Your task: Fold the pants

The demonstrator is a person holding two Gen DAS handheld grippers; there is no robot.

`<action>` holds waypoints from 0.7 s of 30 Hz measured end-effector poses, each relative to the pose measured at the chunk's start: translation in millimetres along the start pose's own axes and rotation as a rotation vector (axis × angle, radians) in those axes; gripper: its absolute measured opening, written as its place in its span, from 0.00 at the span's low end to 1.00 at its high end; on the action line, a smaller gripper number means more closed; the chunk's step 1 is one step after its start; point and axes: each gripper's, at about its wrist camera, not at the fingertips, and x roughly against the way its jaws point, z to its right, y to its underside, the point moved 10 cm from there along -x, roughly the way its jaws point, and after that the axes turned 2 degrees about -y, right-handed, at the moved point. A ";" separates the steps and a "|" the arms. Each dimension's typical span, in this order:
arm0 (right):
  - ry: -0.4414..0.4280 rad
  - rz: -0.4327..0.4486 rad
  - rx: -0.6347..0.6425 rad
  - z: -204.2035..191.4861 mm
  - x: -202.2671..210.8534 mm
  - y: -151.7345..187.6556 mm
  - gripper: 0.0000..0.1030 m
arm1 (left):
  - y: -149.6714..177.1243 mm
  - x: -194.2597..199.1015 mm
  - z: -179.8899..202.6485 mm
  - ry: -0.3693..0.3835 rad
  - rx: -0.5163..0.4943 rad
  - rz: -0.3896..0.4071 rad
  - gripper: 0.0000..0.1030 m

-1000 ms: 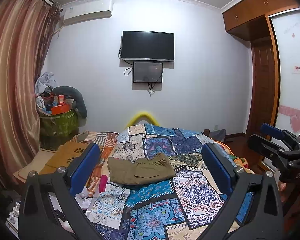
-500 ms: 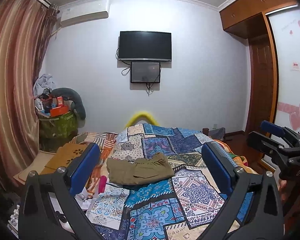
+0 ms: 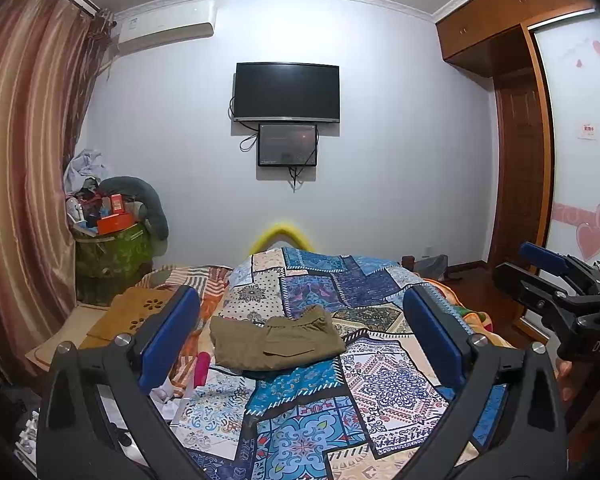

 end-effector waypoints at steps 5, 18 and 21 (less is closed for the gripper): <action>0.000 0.000 -0.003 0.0 0.0 0.7 1.00 | 0.7 -1.0 0.1 0.008 0.006 -0.003 1.00; 0.004 -0.006 -0.014 -1.1 -1.0 2.8 1.00 | 7.0 -8.6 3.9 0.041 -0.004 -0.027 1.00; 0.004 -0.005 -0.016 -0.5 -1.0 2.6 1.00 | 7.3 -9.0 4.2 0.042 -0.003 -0.028 1.00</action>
